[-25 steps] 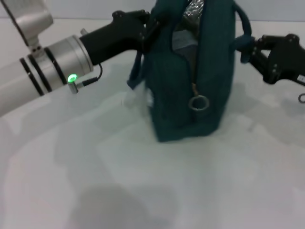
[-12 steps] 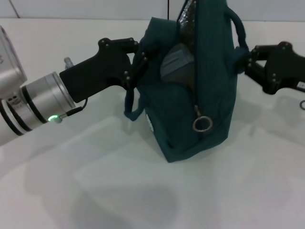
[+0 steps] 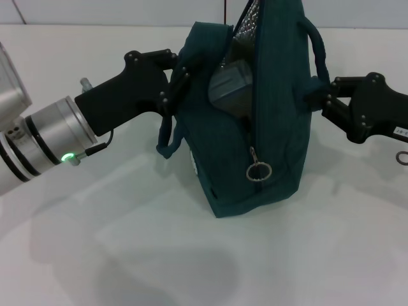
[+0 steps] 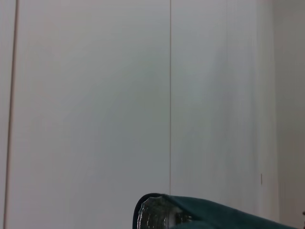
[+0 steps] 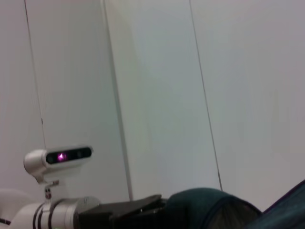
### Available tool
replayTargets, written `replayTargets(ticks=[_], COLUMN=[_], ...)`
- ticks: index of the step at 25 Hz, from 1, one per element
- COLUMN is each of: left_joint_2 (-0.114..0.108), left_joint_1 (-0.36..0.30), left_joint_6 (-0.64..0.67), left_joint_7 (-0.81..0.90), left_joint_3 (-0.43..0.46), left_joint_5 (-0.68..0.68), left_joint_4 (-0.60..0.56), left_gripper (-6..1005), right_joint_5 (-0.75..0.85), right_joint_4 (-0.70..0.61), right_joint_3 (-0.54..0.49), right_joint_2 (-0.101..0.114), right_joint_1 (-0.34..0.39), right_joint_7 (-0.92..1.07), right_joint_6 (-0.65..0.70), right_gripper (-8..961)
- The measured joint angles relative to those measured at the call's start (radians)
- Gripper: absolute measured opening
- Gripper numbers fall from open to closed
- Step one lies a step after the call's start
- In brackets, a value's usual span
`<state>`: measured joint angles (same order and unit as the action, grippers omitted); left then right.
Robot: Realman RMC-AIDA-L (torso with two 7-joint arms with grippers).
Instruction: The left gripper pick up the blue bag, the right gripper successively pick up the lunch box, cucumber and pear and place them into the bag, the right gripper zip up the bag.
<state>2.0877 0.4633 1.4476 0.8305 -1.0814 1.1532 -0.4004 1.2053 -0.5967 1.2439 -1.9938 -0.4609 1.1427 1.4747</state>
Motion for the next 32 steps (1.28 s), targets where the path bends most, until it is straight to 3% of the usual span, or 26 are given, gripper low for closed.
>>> replayTargets(ticks=[6,9,11,16,21,24,28,32], left_joint_2=[0.0,0.0,0.0,0.0,0.0,0.001,0.002,0.003], left_joint_1=[-0.003,-0.003,-0.003,0.003,0.006,0.008,0.012,0.02], left_joint_6=[0.004,0.004,0.004,0.005,0.005,0.005,0.005,0.007], left_joint_7=[-0.001,-0.004,-0.009,-0.024,-0.024,-0.024,-0.025,-0.025], left_joint_3=[-0.003,-0.003,-0.003,-0.003,-0.003,-0.003,-0.003,-0.003], left_joint_5=[0.005,0.006,0.006,0.007,0.007,0.007,0.007,0.007], left_joint_4=[-0.004,-0.005,-0.005,-0.004,-0.007,-0.008,-0.008,-0.003], left_gripper=[114,115,115,115,115,115,115,115], right_joint_5=[0.002,0.005,-0.004,0.011,0.188,0.309,0.408,0.414], right_joint_4=[-0.01,-0.008,-0.007,-0.013,-0.022,-0.021,-0.01,0.006], right_joint_3=[-0.029,-0.035,-0.049,-0.146,-0.142,-0.141,-0.134,-0.079], right_joint_2=[-0.002,0.015,0.025,0.012,0.034,0.02,-0.017,-0.026], right_joint_1=[0.032,0.048,0.065,0.104,0.074,0.029,-0.019,-0.048], right_joint_7=[0.002,0.002,0.002,-0.034,-0.019,0.025,0.042,0.056], right_joint_6=[0.012,0.009,0.042,0.181,0.292,0.27,0.181,0.106], right_gripper=[139,147,237,434,560,556,549,536])
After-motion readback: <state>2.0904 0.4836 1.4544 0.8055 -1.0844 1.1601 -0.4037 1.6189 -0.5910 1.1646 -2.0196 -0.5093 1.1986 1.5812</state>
